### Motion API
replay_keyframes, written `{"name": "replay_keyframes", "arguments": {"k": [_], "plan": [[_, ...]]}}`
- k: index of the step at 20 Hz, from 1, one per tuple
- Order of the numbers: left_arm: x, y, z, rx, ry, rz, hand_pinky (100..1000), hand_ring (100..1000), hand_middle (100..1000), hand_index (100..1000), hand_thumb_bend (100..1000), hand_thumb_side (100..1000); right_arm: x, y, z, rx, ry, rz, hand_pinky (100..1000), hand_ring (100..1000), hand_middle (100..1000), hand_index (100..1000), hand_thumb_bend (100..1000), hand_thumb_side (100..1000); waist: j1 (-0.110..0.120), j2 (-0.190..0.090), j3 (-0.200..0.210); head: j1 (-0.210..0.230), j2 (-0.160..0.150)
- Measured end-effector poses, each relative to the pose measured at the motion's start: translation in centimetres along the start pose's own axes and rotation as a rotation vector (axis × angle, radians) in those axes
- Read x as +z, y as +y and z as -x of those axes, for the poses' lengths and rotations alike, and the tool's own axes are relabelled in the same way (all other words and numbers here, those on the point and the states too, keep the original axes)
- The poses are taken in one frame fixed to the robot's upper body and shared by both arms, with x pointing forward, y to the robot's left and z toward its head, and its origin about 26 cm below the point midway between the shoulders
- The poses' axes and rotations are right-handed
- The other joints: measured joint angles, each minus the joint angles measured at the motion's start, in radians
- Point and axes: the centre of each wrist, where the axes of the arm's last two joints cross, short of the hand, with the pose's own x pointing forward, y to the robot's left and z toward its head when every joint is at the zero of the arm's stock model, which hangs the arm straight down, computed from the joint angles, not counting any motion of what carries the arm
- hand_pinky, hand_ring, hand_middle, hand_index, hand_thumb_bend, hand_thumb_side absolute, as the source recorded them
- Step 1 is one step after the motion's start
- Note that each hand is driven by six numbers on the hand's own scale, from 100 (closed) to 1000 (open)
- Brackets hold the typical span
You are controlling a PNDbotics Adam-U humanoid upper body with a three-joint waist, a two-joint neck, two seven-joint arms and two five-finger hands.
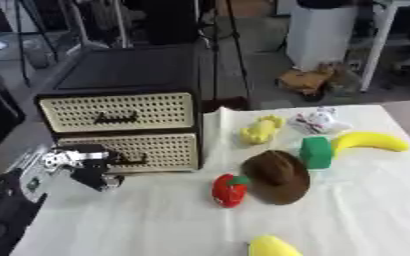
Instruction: Pick up objects from table and place into drawer.
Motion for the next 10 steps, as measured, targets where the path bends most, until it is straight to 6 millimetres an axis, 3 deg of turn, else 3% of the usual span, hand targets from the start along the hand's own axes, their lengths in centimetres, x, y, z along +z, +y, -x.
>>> {"name": "replay_keyframes", "arguments": {"k": [10], "plan": [[0.03, -0.04, 0.13, 0.011, 0.002, 0.001, 100, 172, 168, 778, 100, 534, 0.09, 0.05, 0.02, 0.0, 0.003, 0.005, 661, 763, 681, 816, 274, 1000, 0.0, 0.0, -0.003, 0.0, -0.004]]}}
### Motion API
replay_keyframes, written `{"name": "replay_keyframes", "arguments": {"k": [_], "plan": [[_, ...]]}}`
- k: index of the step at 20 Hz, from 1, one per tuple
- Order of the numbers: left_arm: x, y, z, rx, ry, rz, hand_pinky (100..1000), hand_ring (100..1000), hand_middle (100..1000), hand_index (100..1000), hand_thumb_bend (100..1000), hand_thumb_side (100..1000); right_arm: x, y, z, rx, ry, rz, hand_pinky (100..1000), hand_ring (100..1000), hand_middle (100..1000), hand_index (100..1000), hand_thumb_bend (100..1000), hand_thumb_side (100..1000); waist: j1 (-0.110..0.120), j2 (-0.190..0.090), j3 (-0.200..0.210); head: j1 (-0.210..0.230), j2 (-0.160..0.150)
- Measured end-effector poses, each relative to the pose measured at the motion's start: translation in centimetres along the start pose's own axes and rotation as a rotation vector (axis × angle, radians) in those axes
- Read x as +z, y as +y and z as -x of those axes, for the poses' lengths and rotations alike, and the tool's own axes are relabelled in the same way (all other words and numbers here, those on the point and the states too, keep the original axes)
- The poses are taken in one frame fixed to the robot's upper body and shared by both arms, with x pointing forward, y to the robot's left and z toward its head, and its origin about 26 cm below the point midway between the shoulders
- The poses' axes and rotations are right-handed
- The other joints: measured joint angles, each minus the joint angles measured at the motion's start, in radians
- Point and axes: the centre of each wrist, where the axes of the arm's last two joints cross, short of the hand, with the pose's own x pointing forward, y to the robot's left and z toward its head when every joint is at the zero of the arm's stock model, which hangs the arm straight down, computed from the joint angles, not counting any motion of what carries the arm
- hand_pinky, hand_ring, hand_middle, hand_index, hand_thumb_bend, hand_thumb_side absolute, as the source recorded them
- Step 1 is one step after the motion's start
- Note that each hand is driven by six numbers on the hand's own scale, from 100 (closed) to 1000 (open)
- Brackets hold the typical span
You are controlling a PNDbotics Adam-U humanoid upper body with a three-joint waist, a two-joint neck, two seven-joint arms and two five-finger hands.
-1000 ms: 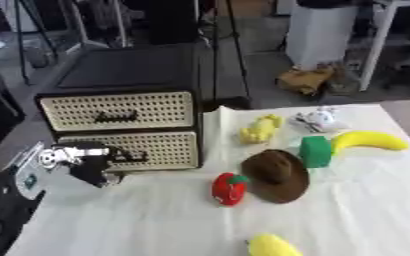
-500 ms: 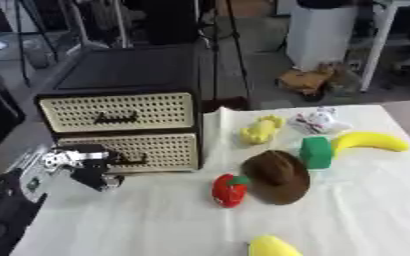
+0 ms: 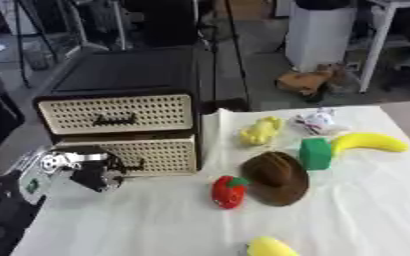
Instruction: Pick up objects from table and place into drawer.
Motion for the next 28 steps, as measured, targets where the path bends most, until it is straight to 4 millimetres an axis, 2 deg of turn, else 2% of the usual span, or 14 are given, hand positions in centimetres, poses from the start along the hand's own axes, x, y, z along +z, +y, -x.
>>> {"name": "replay_keyframes", "arguments": {"k": [9, 17, 23, 28], "plan": [[0.2, -0.2, -0.6, -0.034, -0.015, 0.033, 100, 177, 176, 712, 100, 539, 0.2, 0.0, 0.0, 0.003, 0.008, 0.006, 664, 763, 682, 816, 266, 1000, 0.0, -0.007, 0.009, -0.002, 0.005], [0.5, -0.1, -0.8, -0.023, -0.016, 0.04, 100, 174, 172, 595, 100, 530, 0.3, -0.1, 0.0, 0.004, 0.015, 0.007, 666, 762, 680, 817, 275, 1000, -0.004, -0.009, 0.01, -0.009, 0.009], [0.9, -0.2, -0.8, -0.025, -0.014, 0.044, 100, 172, 170, 583, 100, 529, 0.4, -0.1, 0.0, 0.005, 0.02, 0.006, 667, 764, 682, 817, 268, 1000, -0.004, -0.014, 0.017, -0.012, 0.011], [1.1, -0.6, -1.6, -0.031, -0.045, 0.045, 100, 174, 172, 577, 100, 501, 0.6, -0.1, 0.0, 0.007, 0.031, 0.008, 668, 764, 682, 817, 267, 1000, -0.007, -0.02, 0.028, -0.018, 0.02]]}}
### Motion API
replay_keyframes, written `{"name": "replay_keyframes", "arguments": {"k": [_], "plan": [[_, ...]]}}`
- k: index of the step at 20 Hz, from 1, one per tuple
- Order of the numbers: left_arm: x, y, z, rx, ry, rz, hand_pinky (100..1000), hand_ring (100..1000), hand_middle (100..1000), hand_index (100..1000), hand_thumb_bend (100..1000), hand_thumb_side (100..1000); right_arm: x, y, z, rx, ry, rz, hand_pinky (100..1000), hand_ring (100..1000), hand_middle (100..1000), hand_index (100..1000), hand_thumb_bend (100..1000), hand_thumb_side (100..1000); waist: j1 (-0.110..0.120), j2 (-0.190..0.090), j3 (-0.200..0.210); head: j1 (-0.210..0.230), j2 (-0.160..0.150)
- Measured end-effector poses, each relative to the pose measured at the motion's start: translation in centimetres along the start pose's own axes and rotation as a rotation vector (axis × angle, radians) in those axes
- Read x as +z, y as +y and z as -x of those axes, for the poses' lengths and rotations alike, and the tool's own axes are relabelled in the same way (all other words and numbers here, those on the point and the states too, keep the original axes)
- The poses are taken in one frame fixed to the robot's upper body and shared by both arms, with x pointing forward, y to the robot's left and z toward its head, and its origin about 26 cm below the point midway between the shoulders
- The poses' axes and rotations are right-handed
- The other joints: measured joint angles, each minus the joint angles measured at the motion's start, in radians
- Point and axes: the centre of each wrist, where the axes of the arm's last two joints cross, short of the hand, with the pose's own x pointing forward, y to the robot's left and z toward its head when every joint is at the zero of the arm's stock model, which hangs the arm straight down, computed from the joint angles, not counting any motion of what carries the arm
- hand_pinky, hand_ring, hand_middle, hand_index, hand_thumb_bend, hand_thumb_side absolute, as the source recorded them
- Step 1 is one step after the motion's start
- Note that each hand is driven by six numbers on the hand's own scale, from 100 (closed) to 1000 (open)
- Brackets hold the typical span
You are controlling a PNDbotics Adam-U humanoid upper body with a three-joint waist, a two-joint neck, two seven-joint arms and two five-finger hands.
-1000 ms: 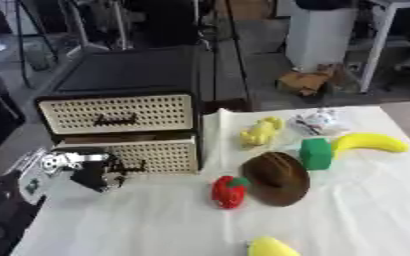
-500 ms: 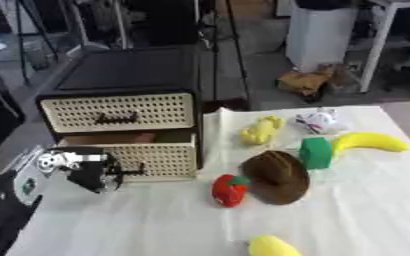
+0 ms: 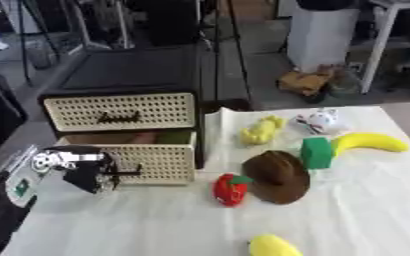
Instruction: Pick up objects from table and place into drawer.
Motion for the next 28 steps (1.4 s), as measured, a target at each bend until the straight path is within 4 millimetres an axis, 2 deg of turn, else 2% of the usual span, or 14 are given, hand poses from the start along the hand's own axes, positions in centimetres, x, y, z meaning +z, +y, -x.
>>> {"name": "replay_keyframes", "arguments": {"k": [8, 28], "plan": [[0.9, -0.7, -1.0, -0.064, -0.007, -0.021, 100, 174, 171, 575, 100, 485, 0.0, 0.0, 0.0, 0.001, 0.002, 0.001, 670, 764, 682, 817, 269, 1000, 0.0, 0.0, 0.006, -0.005, 0.004], [2.6, -2.8, -3.5, -0.085, -0.05, -0.064, 100, 176, 172, 564, 100, 485, 0.3, -0.1, 0.0, 0.006, 0.011, 0.01, 672, 765, 683, 817, 260, 1000, 0.001, -0.006, 0.024, -0.01, 0.007]]}}
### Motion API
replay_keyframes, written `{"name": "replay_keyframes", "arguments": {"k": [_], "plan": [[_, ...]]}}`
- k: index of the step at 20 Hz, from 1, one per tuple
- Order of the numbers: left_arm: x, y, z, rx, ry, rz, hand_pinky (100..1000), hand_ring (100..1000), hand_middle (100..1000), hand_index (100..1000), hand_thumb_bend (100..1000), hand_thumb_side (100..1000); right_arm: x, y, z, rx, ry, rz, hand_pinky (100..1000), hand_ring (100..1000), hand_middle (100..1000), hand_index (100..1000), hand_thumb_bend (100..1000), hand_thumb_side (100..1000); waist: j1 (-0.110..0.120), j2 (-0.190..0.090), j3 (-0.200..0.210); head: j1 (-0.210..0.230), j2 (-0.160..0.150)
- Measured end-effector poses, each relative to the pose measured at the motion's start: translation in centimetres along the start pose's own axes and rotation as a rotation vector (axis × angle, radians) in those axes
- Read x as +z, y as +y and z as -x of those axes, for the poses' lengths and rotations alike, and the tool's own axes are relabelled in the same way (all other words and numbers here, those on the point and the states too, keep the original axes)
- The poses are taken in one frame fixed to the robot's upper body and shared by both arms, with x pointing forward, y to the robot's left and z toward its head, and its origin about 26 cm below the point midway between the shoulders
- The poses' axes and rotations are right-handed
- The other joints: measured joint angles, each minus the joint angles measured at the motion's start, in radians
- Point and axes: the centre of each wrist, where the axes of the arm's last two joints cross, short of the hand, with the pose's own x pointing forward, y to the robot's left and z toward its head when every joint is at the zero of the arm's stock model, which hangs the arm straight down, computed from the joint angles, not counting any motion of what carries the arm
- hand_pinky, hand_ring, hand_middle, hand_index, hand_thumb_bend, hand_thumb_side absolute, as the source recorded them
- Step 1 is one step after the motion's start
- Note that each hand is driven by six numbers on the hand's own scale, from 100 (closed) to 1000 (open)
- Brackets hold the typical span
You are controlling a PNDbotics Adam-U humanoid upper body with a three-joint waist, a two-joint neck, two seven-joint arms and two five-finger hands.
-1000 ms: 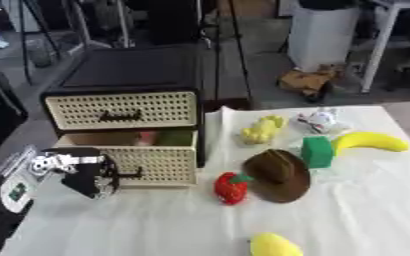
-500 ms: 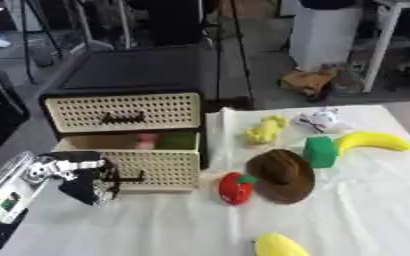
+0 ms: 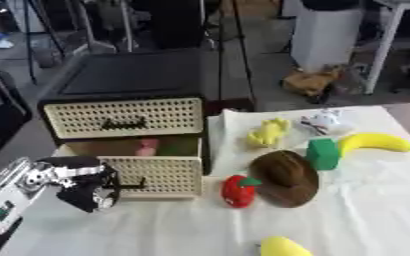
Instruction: Pick up objects from table and place into drawer.
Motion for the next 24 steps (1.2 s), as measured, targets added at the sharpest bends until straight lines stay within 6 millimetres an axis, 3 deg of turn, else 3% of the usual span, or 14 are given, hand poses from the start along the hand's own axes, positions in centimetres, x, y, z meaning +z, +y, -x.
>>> {"name": "replay_keyframes", "arguments": {"k": [15, 20, 24], "plan": [[1.0, -0.9, -1.0, 0.029, -0.003, -0.027, 100, 170, 167, 599, 100, 528, 0.0, -0.1, 0.0, 0.005, 0.001, 0.006, 680, 765, 680, 815, 259, 1000, 0.003, -0.002, 0.0, -0.004, 0.0], [0.7, 0.5, -1.2, 0.118, -0.021, -0.034, 100, 167, 160, 643, 100, 564, 0.0, -0.1, 0.0, 0.008, 0.005, 0.013, 681, 766, 681, 813, 249, 1000, 0.002, -0.009, 0.0, 0.003, 0.005], [0.6, 2.7, -1.5, 0.164, -0.037, -0.039, 100, 168, 160, 635, 100, 565, 0.0, -0.2, 0.0, 0.015, 0.015, 0.024, 681, 766, 680, 812, 244, 1000, 0.007, -0.016, -0.009, 0.011, 0.018]]}}
